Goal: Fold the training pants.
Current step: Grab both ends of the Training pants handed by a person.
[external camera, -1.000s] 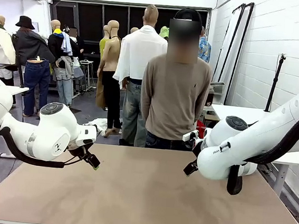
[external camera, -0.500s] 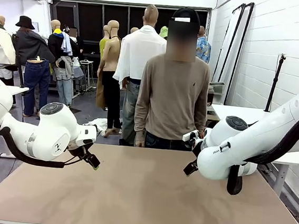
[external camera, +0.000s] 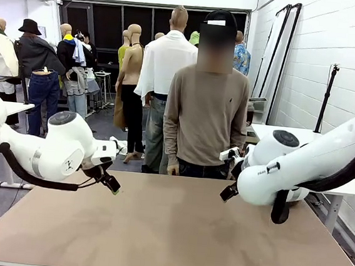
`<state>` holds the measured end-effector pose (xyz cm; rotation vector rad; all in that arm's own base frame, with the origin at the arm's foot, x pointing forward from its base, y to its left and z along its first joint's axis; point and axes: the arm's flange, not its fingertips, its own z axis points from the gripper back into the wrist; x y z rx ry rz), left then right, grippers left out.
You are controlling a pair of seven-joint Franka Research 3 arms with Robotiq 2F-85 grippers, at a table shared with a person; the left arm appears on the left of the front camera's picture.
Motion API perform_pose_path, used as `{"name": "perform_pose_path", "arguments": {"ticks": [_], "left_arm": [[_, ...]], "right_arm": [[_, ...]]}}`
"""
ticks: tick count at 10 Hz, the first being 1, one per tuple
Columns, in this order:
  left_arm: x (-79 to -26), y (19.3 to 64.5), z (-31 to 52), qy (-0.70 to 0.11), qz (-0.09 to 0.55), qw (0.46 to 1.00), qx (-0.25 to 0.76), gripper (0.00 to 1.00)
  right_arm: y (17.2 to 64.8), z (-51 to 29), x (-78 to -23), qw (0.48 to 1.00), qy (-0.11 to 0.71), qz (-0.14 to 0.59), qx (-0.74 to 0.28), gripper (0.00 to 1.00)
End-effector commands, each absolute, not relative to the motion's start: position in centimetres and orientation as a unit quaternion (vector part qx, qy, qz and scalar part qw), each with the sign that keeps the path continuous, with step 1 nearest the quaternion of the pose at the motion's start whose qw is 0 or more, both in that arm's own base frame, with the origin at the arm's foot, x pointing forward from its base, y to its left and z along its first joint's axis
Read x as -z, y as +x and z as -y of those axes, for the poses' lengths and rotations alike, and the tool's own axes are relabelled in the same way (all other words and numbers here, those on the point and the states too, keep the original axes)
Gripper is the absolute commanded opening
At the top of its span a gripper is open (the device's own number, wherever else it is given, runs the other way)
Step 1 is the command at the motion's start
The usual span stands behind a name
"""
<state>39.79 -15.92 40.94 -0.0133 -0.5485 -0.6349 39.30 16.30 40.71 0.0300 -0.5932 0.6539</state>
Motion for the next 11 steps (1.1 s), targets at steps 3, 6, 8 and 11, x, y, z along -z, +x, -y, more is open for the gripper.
{"name": "perform_pose_path", "arguments": {"ticks": [3, 6, 8, 11], "left_arm": [[-47.9, 38.9, 15.8, 0.014, 0.248, 0.912, 0.327, 1.0], [-52.2, 37.4, 15.7, 0.0, 0.245, 0.906, 0.346, 1.0], [-54.6, 36.7, 15.3, -0.002, 0.248, 0.899, 0.361, 1.0], [-55.7, 36.5, 15.0, -0.028, 0.243, 0.865, 0.438, 1.0]], "right_arm": [[38.2, -15.3, -47.8, 0.89, 0.037, 0.28, -0.358, 1.0], [36.8, -14.9, -52.3, 0.88, 0.029, 0.288, -0.375, 1.0], [36.3, -15.0, -54.3, 0.868, 0.03, 0.289, -0.404, 1.0], [35.8, -14.3, -54.9, 0.84, 0.056, 0.312, -0.441, 1.0]]}}
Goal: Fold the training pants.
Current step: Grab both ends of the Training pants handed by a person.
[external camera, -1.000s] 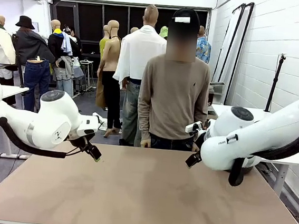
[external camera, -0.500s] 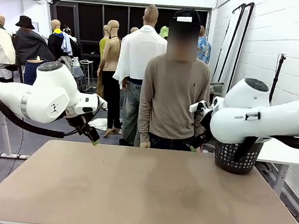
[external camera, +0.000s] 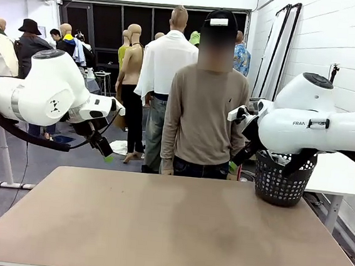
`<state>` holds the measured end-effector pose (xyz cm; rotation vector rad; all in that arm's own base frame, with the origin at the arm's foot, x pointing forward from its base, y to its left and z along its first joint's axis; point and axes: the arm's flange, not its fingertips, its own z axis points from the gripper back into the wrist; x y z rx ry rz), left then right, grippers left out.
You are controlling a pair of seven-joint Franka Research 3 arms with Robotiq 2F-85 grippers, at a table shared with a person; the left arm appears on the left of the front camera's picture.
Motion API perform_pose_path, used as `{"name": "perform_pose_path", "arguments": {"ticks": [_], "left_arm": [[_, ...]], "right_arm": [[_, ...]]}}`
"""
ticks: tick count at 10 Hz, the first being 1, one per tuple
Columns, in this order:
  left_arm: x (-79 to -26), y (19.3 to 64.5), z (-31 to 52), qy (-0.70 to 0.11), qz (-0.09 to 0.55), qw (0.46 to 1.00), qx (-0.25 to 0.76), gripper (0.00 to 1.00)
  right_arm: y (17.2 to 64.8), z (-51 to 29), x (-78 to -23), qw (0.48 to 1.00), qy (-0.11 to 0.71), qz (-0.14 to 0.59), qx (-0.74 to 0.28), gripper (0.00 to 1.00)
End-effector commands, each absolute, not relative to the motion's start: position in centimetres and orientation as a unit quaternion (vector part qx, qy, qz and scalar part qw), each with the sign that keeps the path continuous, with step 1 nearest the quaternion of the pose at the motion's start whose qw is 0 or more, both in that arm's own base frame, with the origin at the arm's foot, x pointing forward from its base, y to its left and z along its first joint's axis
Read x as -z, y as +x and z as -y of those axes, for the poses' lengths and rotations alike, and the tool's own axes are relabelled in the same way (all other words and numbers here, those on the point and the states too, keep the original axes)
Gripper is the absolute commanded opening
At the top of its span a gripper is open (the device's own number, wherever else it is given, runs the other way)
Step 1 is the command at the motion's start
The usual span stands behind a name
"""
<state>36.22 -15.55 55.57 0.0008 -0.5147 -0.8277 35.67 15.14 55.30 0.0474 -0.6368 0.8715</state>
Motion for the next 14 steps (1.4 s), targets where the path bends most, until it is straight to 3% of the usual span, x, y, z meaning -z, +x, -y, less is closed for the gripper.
{"name": "perform_pose_path", "arguments": {"ticks": [1, 7, 14], "left_arm": [[-56.0, 36.5, 14.9, -0.042, 0.254, 0.842, 0.473, 1.0], [-56.0, 36.3, 14.4, -0.088, 0.281, 0.743, 0.601, 1.0], [-56.1, 35.7, 14.4, -0.151, 0.312, 0.717, 0.605, 1.0]], "right_arm": [[35.8, -14.0, -55.0, 0.82, 0.077, 0.329, -0.462, 1.0], [36.1, -13.9, -54.8, 0.74, 0.106, 0.383, -0.542, 1.0], [36.4, -14.0, -54.6, 0.724, 0.125, 0.396, -0.551, 1.0]]}}
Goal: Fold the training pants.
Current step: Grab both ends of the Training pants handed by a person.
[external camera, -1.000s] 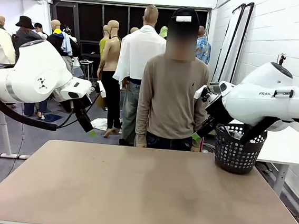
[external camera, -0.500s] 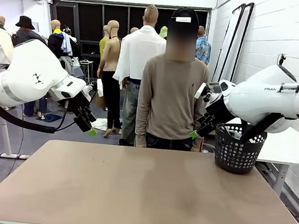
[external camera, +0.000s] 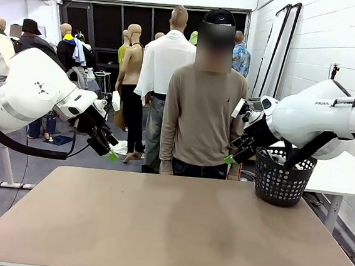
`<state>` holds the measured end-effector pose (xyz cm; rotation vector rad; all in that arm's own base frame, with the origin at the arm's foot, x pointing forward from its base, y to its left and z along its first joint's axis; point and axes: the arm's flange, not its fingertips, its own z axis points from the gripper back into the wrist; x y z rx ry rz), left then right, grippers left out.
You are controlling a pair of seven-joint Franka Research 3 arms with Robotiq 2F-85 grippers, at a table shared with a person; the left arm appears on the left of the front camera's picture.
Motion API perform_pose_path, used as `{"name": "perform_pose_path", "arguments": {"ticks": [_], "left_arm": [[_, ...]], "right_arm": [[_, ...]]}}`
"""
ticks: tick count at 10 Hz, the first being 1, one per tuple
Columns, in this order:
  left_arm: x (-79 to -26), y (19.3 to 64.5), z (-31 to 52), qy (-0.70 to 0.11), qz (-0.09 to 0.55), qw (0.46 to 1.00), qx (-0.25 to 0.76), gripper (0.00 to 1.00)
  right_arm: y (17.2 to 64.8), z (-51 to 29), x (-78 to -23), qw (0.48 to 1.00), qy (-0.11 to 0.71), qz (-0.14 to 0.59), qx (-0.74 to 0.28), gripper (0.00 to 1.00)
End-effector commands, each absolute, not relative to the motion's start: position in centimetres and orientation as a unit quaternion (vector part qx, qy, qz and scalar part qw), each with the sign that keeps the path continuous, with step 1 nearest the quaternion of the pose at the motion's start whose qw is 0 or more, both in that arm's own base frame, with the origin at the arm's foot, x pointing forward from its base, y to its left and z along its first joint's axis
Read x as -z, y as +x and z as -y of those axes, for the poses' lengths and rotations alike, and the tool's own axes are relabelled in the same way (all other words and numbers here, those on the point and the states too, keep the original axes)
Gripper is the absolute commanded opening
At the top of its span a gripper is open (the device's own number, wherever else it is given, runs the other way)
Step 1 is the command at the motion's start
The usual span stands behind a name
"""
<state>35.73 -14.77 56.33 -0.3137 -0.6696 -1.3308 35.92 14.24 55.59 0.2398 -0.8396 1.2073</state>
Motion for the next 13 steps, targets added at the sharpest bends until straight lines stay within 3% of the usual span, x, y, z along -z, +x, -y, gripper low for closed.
{"name": "perform_pose_path", "arguments": {"ticks": [1, 2, 13], "left_arm": [[-56.0, 35.7, 14.6, -0.112, 0.33, 0.739, 0.576, 1.0], [-56.3, 35.7, 14.8, -0.142, 0.303, 0.724, 0.603, 1.0], [-56.3, 35.7, 14.8, -0.142, 0.303, 0.724, 0.603, 1.0]], "right_arm": [[36.4, -14.1, -54.5, 0.731, 0.128, 0.397, -0.54, 1.0], [36.6, -14.0, -54.3, 0.739, 0.129, 0.394, -0.531, 1.0], [36.0, -14.2, -55.5, 0.737, 0.115, 0.384, -0.544, 1.0]]}}
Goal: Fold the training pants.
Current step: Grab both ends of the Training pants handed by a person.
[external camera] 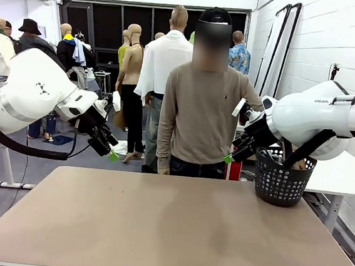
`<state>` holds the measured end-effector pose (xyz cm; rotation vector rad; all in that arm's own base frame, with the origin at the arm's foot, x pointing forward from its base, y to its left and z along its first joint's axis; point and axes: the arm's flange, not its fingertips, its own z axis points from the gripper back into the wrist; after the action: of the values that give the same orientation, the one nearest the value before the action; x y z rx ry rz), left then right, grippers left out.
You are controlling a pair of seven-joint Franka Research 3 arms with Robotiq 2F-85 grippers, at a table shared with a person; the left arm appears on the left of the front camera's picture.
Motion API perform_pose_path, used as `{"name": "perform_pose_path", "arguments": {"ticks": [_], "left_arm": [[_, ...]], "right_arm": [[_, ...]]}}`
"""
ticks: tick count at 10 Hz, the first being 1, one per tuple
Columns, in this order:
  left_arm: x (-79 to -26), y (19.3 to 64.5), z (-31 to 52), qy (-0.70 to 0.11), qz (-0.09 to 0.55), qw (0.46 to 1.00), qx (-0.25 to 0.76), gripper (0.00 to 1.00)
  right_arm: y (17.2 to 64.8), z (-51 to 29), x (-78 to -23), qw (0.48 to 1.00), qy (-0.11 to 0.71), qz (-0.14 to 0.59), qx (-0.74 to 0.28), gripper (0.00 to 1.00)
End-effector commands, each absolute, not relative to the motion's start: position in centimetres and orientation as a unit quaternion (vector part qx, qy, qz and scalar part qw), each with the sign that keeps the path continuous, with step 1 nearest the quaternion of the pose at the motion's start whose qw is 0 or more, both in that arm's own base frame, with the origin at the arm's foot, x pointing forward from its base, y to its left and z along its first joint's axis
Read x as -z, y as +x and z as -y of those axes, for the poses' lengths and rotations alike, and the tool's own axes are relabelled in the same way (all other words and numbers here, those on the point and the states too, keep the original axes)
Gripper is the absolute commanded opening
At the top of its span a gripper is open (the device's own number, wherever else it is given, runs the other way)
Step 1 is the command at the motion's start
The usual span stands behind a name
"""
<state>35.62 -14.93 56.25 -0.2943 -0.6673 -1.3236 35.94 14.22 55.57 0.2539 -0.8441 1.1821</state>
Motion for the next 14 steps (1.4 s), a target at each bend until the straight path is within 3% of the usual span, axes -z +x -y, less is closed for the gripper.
{"name": "perform_pose_path", "arguments": {"ticks": [1, 14], "left_arm": [[-56.33, 35.73, 14.77, -0.142, 0.303, 0.724, 0.603, 1.0], [-56.33, 35.73, 14.77, -0.142, 0.303, 0.724, 0.603, 1.0]], "right_arm": [[36.0, -14.18, -55.52, 0.737, 0.115, 0.384, -0.544, 1.0], [36.0, -14.18, -55.52, 0.737, 0.115, 0.384, -0.544, 1.0]]}}
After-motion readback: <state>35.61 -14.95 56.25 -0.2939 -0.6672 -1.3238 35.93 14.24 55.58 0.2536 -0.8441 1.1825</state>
